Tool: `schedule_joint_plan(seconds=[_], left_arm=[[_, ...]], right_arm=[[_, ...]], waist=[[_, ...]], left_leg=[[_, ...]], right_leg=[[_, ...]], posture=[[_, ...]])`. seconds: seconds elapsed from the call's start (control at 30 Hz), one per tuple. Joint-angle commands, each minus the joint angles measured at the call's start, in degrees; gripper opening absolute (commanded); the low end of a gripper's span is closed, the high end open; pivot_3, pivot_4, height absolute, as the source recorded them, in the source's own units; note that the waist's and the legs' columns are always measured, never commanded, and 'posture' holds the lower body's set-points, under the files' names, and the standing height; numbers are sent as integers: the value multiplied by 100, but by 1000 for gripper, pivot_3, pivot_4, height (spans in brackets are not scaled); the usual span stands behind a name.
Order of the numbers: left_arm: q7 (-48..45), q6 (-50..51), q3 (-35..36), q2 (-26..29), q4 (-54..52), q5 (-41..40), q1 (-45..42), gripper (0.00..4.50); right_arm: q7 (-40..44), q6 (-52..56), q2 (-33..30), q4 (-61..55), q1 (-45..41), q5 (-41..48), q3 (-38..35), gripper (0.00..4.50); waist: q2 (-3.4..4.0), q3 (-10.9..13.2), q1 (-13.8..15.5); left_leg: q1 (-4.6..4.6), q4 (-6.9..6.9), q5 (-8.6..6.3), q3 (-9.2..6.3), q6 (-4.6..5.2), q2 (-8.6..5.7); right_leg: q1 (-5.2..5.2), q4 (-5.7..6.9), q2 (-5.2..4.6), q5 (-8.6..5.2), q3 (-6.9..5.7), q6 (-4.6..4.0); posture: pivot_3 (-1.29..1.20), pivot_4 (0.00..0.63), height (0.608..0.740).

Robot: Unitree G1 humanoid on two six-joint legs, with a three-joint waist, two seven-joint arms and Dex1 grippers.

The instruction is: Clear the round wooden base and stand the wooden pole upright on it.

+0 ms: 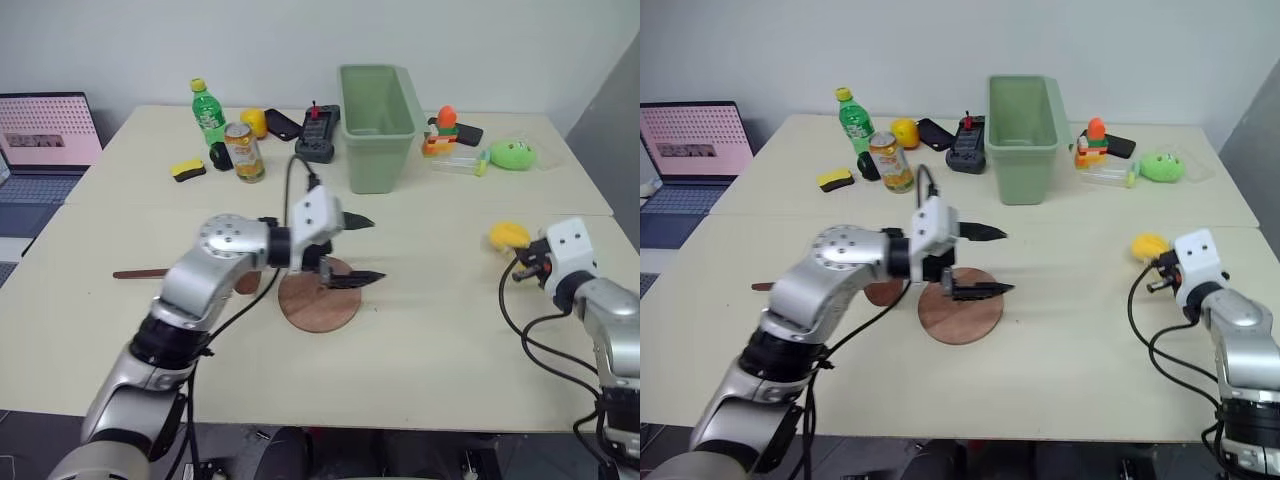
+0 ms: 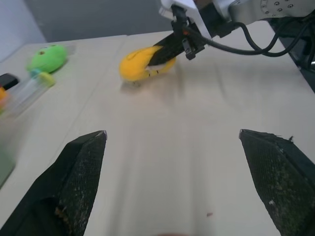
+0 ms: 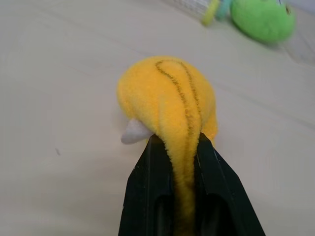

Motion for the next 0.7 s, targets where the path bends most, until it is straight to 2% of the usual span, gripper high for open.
schedule_joint_plan(seconds=[0.03,0.07,0.23,0.43,0.47,0.53,0.7], left_arm=[[-59,-338,-104,-218,243,217,-217,4500],[-78,-411,-148,-278,332,291,-262,4500],[-41,-489,-137,-499,539,409,-379,4500],[-146,-369,4,-417,402,335,-302,4500],[-117,-361,47,-418,393,325,-297,4500],[1,-278,190,-462,393,256,-338,4500],[76,-206,490,-473,359,110,-459,4500]], right_arm=[[-232,85,42,-470,93,71,-202,404],[-293,117,78,-536,117,90,-228,768],[-407,359,164,-786,108,297,-419,1950],[-437,486,83,-1254,165,523,-681,3234],[-448,493,65,-1328,174,533,-729,3615],[-367,509,-57,-1507,211,543,-772,4058],[132,640,-318,-1866,271,930,-712,4058]], waist=[[6,0,-50],[6,0,-49],[7,-1,5],[7,-1,22],[7,-1,22],[7,-1,22],[7,0,21]], left_leg=[[4,0,0,-1,0,3],[5,1,0,-5,0,4],[0,5,0,-13,0,-8],[-2,5,1,-16,-1,-16],[-2,5,0,-16,0,-17],[-2,5,0,-16,0,-17],[-2,5,0,-18,0,-19]], right_leg=[[-2,3,0,0,9,0],[-1,5,0,0,5,0],[3,2,0,0,0,1],[3,-1,-8,-2,-1,3],[3,0,-8,-2,-1,3],[3,0,-8,-2,-1,4],[4,0,-9,-2,-2,4]], posture=[[0,150,740],[0,150,740],[0,150,740],[0,150,740],[0,150,740],[0,150,740],[0,150,740]])
